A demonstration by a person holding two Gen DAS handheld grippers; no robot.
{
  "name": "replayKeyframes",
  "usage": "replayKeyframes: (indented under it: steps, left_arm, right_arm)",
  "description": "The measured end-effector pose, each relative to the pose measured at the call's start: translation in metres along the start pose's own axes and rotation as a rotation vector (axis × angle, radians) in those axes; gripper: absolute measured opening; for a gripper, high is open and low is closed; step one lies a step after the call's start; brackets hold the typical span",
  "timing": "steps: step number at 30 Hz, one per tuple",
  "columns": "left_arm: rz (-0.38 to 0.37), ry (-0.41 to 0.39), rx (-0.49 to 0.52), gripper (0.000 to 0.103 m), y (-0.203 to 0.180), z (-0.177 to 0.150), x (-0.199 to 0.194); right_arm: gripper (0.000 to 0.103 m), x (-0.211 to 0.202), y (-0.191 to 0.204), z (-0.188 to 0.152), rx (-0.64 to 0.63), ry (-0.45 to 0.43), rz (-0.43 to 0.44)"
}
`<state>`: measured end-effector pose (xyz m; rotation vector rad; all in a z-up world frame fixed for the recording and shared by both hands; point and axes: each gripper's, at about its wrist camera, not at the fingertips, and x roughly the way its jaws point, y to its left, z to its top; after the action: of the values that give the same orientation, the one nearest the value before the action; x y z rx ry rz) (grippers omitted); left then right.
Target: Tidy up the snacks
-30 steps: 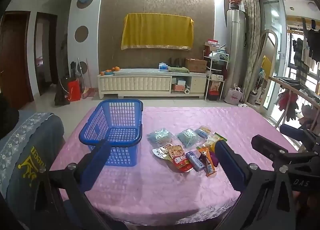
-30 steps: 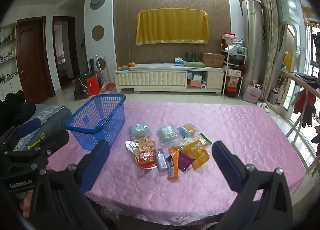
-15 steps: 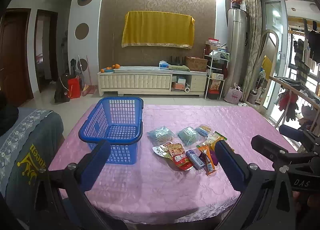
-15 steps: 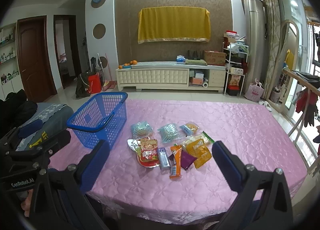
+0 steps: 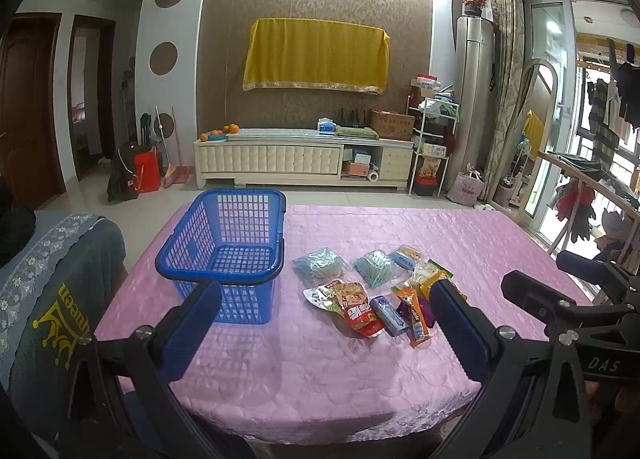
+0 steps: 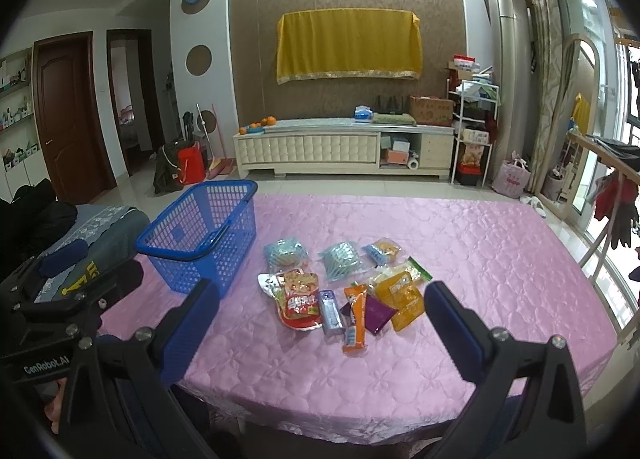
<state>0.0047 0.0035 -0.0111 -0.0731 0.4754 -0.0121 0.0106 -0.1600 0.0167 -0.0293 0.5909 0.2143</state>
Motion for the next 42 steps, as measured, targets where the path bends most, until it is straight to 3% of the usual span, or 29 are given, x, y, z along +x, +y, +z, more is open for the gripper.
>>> replayKeyframes:
  steps: [42]
  left_arm:
    - [-0.006,0.006,-0.017,0.103,0.006,0.0035,-0.0021]
  right_arm:
    - [0.103,0.0019,-0.0008,0.004,0.012,0.018,0.022]
